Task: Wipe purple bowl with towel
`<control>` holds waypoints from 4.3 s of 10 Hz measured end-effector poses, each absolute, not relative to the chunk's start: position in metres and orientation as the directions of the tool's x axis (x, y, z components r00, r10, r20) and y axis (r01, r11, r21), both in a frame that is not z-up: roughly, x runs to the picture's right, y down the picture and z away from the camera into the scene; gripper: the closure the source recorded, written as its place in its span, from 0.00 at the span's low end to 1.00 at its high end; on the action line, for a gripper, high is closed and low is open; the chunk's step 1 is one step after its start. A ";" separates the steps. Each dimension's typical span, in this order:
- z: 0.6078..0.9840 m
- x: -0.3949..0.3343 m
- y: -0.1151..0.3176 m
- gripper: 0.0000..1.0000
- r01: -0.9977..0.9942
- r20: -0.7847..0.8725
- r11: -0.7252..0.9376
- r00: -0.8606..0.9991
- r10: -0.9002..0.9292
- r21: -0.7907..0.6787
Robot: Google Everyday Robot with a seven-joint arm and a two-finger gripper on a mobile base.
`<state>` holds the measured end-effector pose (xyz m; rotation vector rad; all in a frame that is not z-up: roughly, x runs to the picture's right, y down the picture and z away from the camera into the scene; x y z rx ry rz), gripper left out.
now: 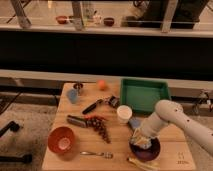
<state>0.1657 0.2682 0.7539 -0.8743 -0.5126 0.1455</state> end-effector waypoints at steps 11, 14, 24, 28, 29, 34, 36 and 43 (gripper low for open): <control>0.778 0.226 0.266 1.00 -0.047 0.275 0.641 0.877 0.393 -0.766; 0.767 0.227 0.274 1.00 -0.022 0.293 0.642 0.878 0.379 -0.766; 0.722 0.177 0.302 1.00 0.172 0.425 0.638 0.864 0.268 -0.751; 0.718 0.149 0.304 1.00 0.218 0.460 0.635 0.854 0.243 -0.741; 0.719 0.145 0.304 1.00 0.222 0.462 0.635 0.854 0.239 -0.740; 0.729 0.126 0.298 1.00 0.222 0.460 0.636 0.856 0.237 -0.740; 0.734 0.115 0.294 1.00 0.219 0.457 0.637 0.858 0.235 -0.739; 0.765 0.107 0.269 1.00 0.143 0.393 0.654 0.884 0.254 -0.743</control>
